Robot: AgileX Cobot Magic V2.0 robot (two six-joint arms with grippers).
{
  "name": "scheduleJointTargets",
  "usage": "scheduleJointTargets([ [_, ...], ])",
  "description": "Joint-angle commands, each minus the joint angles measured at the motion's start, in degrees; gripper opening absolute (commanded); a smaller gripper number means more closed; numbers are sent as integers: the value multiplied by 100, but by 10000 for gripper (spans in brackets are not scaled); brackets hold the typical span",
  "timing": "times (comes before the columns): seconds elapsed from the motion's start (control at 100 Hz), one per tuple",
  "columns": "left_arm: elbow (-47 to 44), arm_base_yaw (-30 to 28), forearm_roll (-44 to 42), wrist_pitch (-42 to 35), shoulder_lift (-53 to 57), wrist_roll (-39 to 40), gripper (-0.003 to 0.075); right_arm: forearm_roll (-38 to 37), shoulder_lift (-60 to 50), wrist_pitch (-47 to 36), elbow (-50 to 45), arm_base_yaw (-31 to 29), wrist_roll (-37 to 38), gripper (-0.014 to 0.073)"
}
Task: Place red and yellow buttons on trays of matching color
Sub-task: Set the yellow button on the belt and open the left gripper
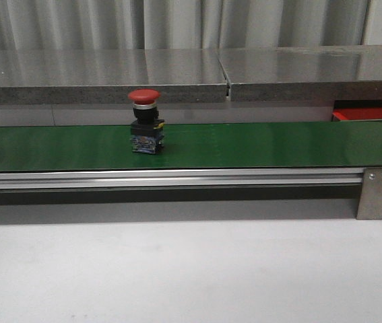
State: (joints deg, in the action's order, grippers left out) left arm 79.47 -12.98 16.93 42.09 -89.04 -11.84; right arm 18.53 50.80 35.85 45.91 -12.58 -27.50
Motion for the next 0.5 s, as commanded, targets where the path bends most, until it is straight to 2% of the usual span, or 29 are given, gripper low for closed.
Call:
scheduleJointTargets([
  [0.0,-79,107,135,-501,679,-83,641,113,-56,-320,142,-3,-45,-68],
  [0.33,-1979,952,99,-1712,2892,-424,641,113,-56,-320,142,-3,-45,-68],
  [0.49,-2889,1097,135,-1690,3955,-424,640,113,-56,-320,142,-3,-45,-68],
])
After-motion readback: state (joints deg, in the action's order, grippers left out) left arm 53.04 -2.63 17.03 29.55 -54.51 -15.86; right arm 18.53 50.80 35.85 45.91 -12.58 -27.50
